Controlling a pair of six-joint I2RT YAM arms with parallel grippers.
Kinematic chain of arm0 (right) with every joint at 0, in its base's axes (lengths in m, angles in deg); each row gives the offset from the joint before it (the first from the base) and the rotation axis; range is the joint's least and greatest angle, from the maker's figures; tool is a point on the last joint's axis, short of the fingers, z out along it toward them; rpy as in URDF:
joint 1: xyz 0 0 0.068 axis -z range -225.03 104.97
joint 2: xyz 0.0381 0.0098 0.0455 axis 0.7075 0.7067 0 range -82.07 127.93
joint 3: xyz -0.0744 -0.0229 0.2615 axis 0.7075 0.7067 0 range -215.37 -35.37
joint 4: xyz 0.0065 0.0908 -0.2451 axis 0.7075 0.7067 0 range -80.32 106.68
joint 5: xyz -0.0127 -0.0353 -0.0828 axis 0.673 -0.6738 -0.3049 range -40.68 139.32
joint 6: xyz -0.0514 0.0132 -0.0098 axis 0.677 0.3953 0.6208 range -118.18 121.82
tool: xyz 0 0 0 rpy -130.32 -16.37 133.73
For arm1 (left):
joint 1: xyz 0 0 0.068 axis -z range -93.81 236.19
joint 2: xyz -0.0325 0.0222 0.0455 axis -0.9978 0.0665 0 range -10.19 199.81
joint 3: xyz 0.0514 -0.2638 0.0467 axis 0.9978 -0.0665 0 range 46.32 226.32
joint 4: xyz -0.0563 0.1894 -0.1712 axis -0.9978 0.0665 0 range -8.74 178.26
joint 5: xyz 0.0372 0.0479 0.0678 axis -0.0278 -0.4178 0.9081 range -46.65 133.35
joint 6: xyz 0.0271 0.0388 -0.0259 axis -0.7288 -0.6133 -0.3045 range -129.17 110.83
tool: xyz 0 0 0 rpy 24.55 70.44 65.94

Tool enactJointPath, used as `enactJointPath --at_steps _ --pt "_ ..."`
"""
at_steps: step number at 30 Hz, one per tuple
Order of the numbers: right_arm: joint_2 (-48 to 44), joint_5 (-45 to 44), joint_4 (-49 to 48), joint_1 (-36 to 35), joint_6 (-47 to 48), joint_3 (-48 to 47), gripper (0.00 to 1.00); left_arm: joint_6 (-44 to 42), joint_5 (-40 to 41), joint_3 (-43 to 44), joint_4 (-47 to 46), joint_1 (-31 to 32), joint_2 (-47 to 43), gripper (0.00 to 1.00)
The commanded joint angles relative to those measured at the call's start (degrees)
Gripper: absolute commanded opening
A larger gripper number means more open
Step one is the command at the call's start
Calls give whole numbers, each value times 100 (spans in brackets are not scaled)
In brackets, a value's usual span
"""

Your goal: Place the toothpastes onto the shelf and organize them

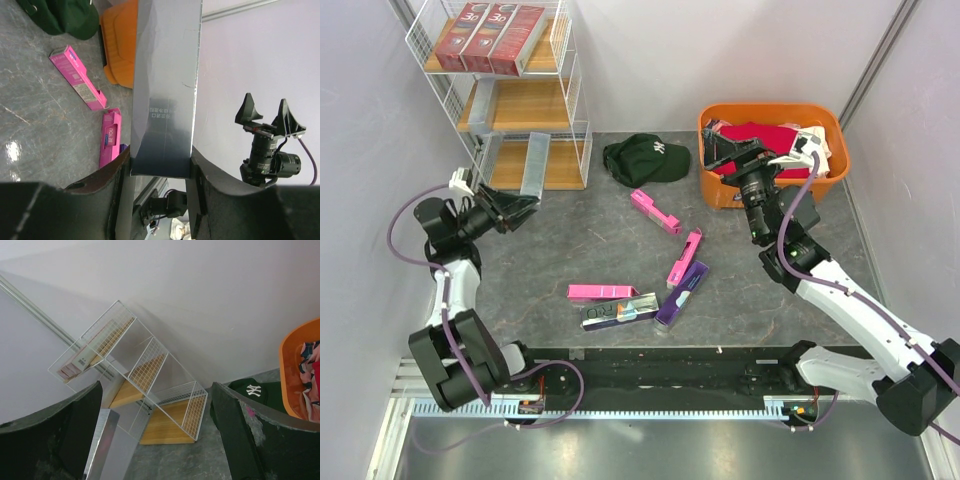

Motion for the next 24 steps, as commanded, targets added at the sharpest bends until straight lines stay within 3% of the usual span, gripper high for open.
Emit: enactJointPath --at_steps 1,12,24 --pt "69 217 3 68 2 -299 98 107 175 663 -585 -46 309 9" --pt "43 305 152 244 -68 -202 98 1039 553 1603 -1403 -28 1653 4" --pt "51 419 337 358 -77 -211 98 1680 509 3026 -1404 -37 3016 3"
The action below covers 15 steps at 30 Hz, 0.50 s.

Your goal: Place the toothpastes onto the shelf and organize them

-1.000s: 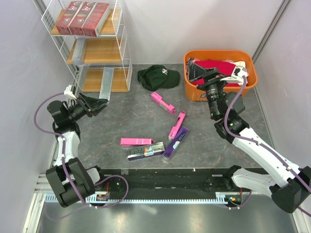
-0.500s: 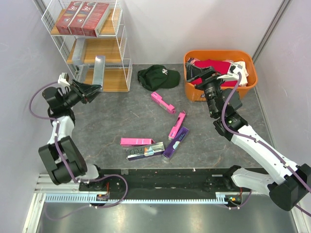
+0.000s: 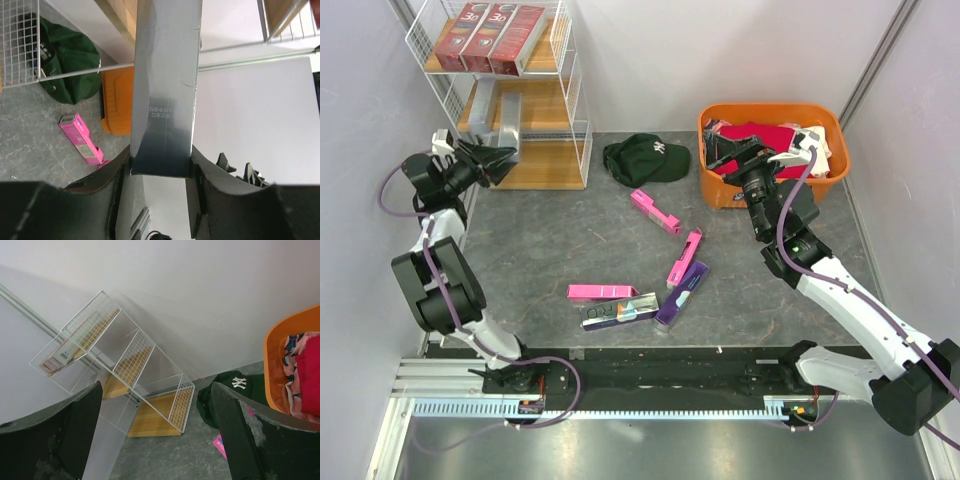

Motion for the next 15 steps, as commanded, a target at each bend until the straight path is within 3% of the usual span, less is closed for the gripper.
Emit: enactJointPath --at_steps 1,6,15 --pt "-32 139 -19 65 -38 -187 98 549 -28 711 -460 -26 394 3" --pt "-32 139 25 100 -38 -196 98 725 -90 1509 -232 -26 1000 6" --pt "-14 210 95 153 -38 -240 98 549 -19 2600 989 -26 1773 9"
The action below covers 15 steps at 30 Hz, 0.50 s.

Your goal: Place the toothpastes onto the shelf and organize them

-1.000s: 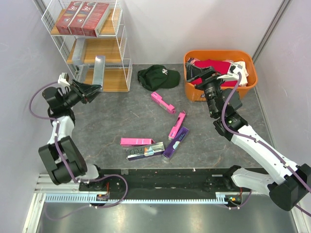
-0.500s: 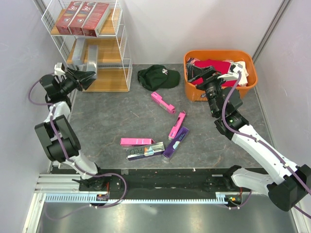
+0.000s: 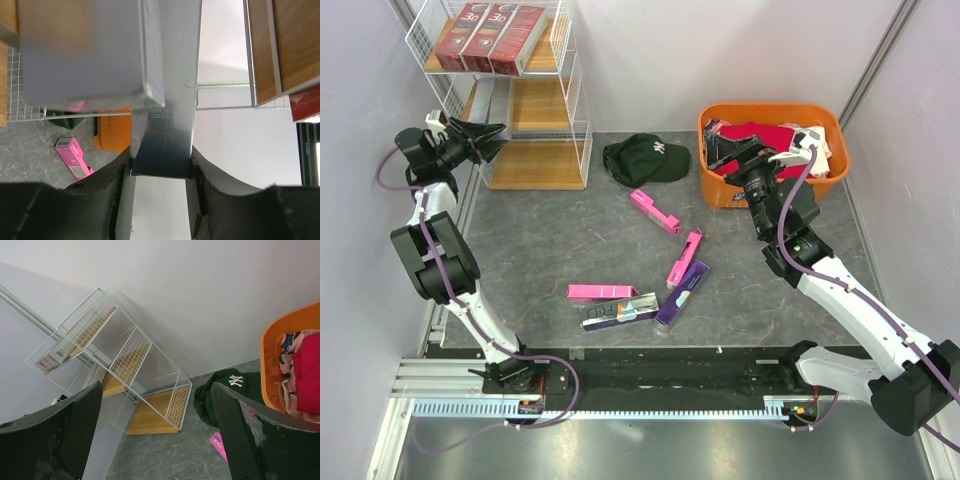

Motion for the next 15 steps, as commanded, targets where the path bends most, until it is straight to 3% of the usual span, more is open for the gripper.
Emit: enactJointPath --at_steps 1,15 --pt "-14 85 8 51 -7 -248 98 59 -43 564 422 -35 270 9" --pt "4 173 95 86 -16 -310 98 94 -149 1750 1055 -105 1035 15"
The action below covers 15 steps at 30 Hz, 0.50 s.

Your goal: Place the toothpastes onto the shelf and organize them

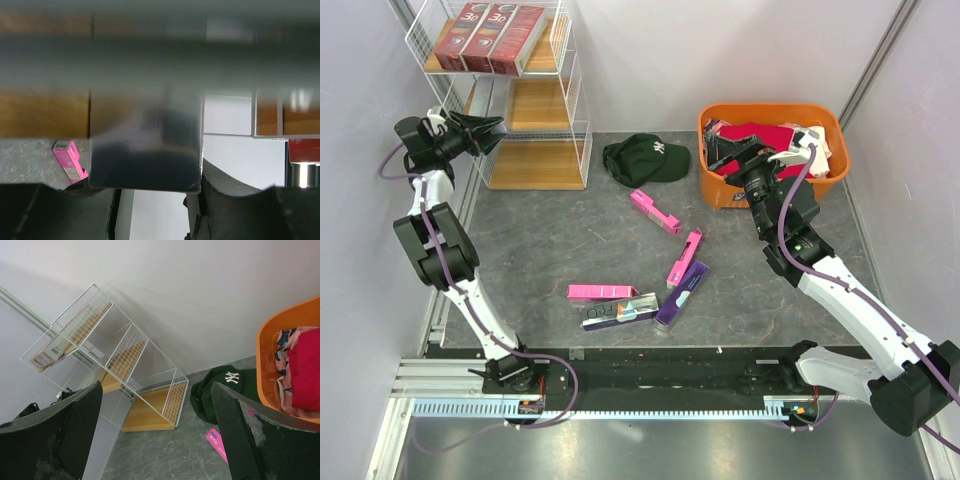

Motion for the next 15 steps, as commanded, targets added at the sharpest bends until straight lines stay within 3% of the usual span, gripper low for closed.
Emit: enactJointPath --at_steps 1,4,12,15 --pt "10 105 -73 20 -27 -284 98 103 -114 546 59 -105 218 19" --pt "28 132 -55 20 -27 -284 98 77 -149 635 76 -114 306 29" --pt "72 211 -29 20 -44 -275 98 -739 -53 -489 24 -114 -527 96" --pt "107 272 -20 29 -62 -275 98 -1135 -26 -1165 -72 -122 -1072 100"
